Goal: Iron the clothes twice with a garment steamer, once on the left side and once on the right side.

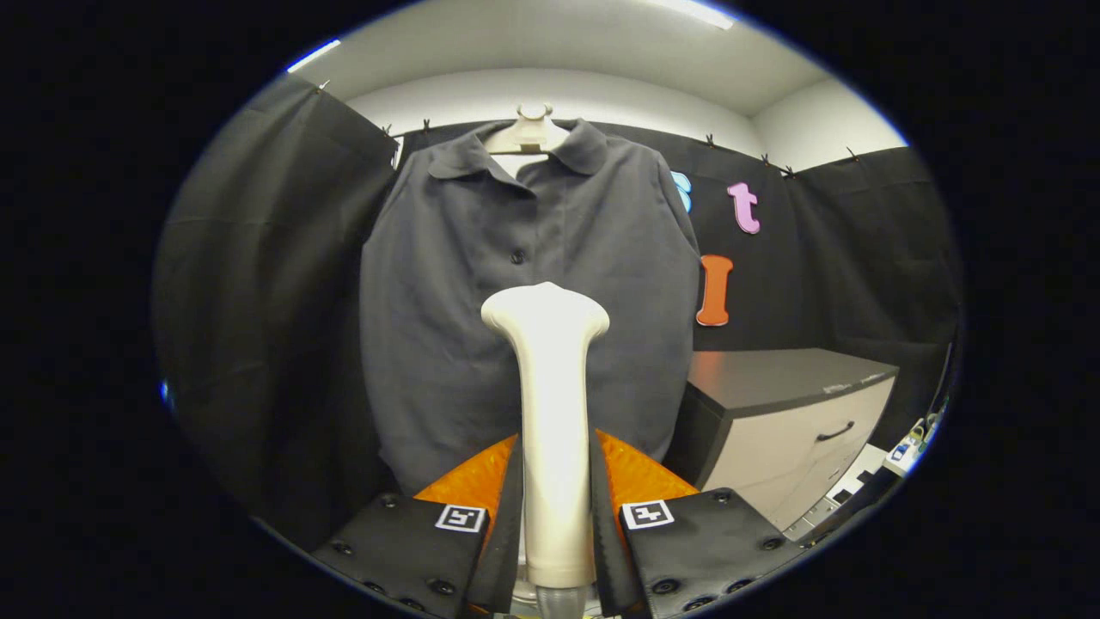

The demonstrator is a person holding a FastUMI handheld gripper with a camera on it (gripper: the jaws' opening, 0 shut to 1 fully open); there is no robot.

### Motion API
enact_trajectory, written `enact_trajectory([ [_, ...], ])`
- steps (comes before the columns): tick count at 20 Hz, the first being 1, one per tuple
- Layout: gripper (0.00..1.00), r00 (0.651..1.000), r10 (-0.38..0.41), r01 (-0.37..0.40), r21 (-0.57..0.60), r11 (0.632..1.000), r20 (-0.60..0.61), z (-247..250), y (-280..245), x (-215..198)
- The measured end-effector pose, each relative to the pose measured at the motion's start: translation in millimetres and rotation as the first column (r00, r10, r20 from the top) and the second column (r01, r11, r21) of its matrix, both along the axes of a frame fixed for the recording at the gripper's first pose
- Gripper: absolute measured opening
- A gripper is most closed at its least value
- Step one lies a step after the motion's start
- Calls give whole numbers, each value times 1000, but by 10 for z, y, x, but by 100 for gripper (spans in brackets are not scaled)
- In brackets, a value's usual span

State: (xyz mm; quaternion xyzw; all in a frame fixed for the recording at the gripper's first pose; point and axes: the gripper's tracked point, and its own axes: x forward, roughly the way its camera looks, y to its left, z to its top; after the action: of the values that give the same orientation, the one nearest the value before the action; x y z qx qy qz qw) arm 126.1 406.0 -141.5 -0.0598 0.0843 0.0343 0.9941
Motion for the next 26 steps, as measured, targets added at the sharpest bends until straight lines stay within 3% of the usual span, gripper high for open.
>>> enact_trajectory([
  [10,44,985,133,-139,43,989,110,667,852,283],
  [15,44,980,151,-156,36,987,129,735,1103,646],
  [26,44,969,173,-177,5,984,174,813,1272,811],
])
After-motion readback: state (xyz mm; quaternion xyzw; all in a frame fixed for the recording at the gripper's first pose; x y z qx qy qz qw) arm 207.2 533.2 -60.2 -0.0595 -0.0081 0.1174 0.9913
